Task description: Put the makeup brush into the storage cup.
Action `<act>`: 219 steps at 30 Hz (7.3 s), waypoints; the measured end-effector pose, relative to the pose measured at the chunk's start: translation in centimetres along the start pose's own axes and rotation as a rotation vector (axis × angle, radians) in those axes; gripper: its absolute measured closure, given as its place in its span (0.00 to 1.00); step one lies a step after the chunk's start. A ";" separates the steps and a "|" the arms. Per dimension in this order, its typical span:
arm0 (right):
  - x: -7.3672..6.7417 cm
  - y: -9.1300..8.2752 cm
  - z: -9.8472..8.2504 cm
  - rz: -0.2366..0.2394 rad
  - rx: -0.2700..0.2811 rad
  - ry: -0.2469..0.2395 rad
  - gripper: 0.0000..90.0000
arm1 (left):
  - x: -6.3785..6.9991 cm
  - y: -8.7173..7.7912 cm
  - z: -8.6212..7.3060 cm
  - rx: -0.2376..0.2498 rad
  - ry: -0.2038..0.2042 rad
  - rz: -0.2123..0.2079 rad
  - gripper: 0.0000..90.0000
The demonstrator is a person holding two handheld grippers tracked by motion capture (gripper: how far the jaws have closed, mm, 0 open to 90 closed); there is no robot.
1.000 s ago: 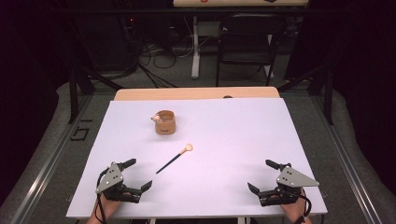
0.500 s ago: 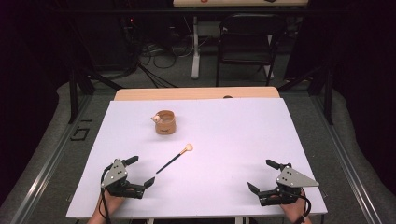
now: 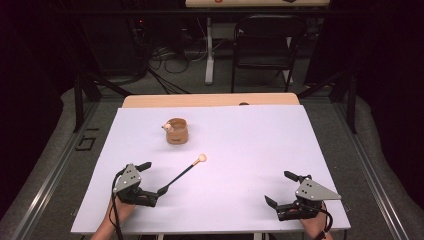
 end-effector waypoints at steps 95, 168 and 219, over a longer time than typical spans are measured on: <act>0.1 -0.2 -0.1 0.004 -0.005 0.008 0.00 | -1.3 9.8 12.8 -0.776 0.003 -0.036 0.24; 0.2 -0.3 -0.1 0.006 -0.010 0.010 0.00 | -1.6 12.3 12.5 -0.911 0.047 -0.111 0.92; 0.2 -0.1 -0.1 0.005 -0.009 0.014 0.00 | -2.3 8.6 15.0 -0.642 0.045 -0.094 0.92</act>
Point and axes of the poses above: each handheld gripper's, and its own axes: y roughly forward along the jaws, z roughly out of its top, x roughly to its right, the point moved 1 cm from there along y, roughly forward along the jaws, and after that the axes turned 14 degrees about -x, right-handed, at the moved point
